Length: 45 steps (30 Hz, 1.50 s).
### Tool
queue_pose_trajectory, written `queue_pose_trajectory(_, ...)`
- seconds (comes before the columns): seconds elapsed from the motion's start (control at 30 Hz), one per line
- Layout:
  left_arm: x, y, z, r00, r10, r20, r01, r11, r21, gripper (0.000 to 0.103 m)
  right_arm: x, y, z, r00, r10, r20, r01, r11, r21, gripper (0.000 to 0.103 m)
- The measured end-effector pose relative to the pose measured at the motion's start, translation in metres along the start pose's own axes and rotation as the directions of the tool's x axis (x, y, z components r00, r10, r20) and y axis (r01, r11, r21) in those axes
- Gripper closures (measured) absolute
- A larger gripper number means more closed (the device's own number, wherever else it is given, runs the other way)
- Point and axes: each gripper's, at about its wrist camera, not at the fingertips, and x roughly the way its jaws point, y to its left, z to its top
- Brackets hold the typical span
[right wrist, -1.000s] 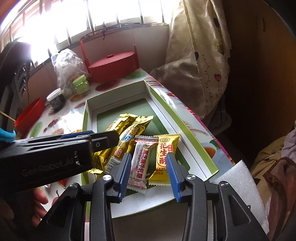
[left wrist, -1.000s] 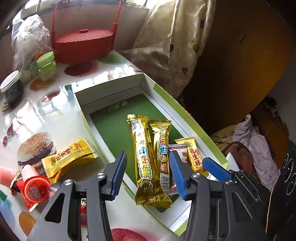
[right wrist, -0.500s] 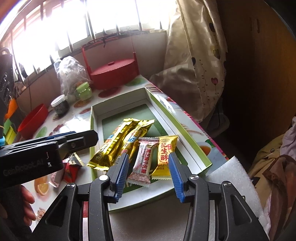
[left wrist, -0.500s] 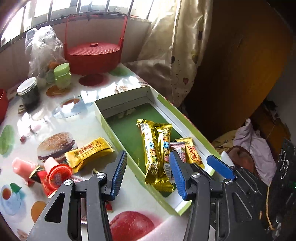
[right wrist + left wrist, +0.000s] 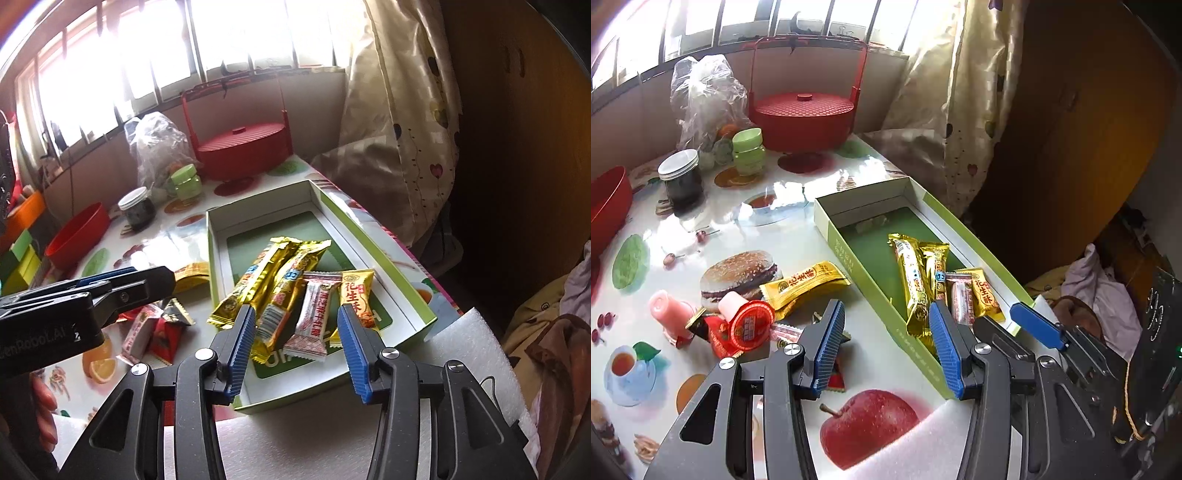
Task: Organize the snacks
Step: 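Move both open grippers back from the box toward the snack pile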
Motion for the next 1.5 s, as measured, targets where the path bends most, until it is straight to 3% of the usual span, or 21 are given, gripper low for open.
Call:
queue_pose_trajectory(0.57, -0.028, 0.023, -0.014, 0.998, 0.039, 0.042, -0.038, 0.999, -0.026, 0.054, -0.003, 0.036, -0.003, 0.999, 0.053, -0.005, -0.053, 0.997, -0.053, 0.057)
queue_pose_trajectory(0.97, -0.041, 0.088, -0.033, 0.995, 0.092, 0.048, -0.085, 0.987, -0.14, 0.054, 0.017, 0.076, -0.01, 0.993, 0.1, -0.057, -0.107, 0.987, -0.123, 0.056)
queue_pose_trajectory(1.5, -0.041, 0.143, -0.051, 0.991, 0.134, 0.017, -0.127, 0.963, -0.237, 0.054, 0.052, 0.106, -0.013, 0.984, 0.112, -0.139, -0.133, 0.979, -0.155, 0.056)
